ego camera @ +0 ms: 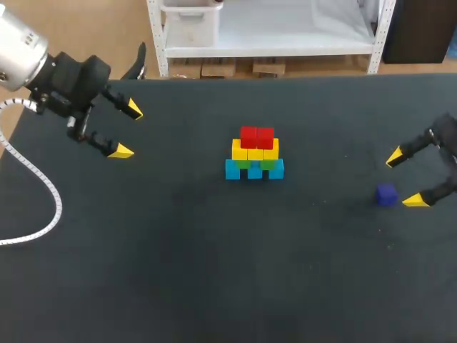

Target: Place the blue cubes, place green cubes on the blue cubes, place the yellow cubes on the green cubes, then place the red cubes on the yellow cubes, and place purple cube on the red cubes.

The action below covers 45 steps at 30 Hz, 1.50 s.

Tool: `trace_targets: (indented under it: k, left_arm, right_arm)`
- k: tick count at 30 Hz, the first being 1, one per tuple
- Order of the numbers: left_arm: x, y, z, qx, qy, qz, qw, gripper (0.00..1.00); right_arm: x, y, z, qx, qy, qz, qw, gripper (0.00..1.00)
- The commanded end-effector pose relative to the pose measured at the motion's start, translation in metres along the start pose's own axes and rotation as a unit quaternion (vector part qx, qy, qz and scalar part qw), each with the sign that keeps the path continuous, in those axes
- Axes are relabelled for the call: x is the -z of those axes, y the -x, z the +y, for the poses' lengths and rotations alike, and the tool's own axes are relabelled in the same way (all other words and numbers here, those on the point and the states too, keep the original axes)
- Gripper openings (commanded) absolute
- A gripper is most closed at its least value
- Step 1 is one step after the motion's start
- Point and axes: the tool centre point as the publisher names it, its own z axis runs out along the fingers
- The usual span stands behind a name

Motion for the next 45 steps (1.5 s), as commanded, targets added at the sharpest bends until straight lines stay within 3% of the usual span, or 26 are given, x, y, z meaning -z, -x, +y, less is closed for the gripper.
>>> trace_targets:
  k: [1,8,13,16,26,31,33,36,40,45]
  left_arm:
    - [0.0,-0.001,0.001,-0.001,0.0,-0.001,1.0,1.0]
    - [0.0,-0.001,0.001,-0.001,0.0,-0.001,1.0,1.0]
    - [0.0,-0.001,0.001,-0.001,0.0,-0.001,1.0,1.0]
    - [0.0,-0.001,0.001,-0.001,0.0,-0.001,1.0,1.0]
    - [0.0,-0.001,0.001,-0.001,0.0,-0.001,1.0,1.0]
    - [0.0,-0.001,0.001,-0.001,0.0,-0.001,1.0,1.0]
    - [0.0,-0.001,0.001,-0.001,0.0,-0.001,1.0,1.0]
    - [0.0,-0.001,0.001,-0.001,0.0,-0.001,1.0,1.0]
    - [0.0,-0.001,0.001,-0.001,0.0,-0.001,1.0,1.0]
    - [0.0,-0.001,0.001,-0.001,0.0,-0.001,1.0,1.0]
  right_arm:
    - [-0.012,-0.006,0.003,-0.004,-0.014,-0.002,1.0,1.0]
    - [-0.018,-0.016,0.0,-0.012,-0.018,-0.008,1.0,1.0]
    - [-0.019,-0.021,-0.004,-0.012,-0.019,-0.01,1.0,0.75]
    - [-0.02,-0.022,-0.008,-0.006,-0.015,-0.009,1.0,0.52]
    - [-0.027,-0.021,-0.014,0.002,0.001,-0.008,1.0,0.56]
    - [-0.028,-0.02,-0.013,0.002,0.004,-0.008,1.0,0.47]
    - [-0.029,-0.021,-0.012,0.001,0.005,-0.007,1.0,0.39]
    - [-0.028,-0.02,-0.01,0.001,0.003,-0.007,1.0,0.0]
    - [-0.022,-0.013,-0.01,-0.007,-0.017,-0.009,1.0,0.0]
    - [-0.01,0.009,-0.018,-0.092,-0.084,-0.033,0.992,0.0]
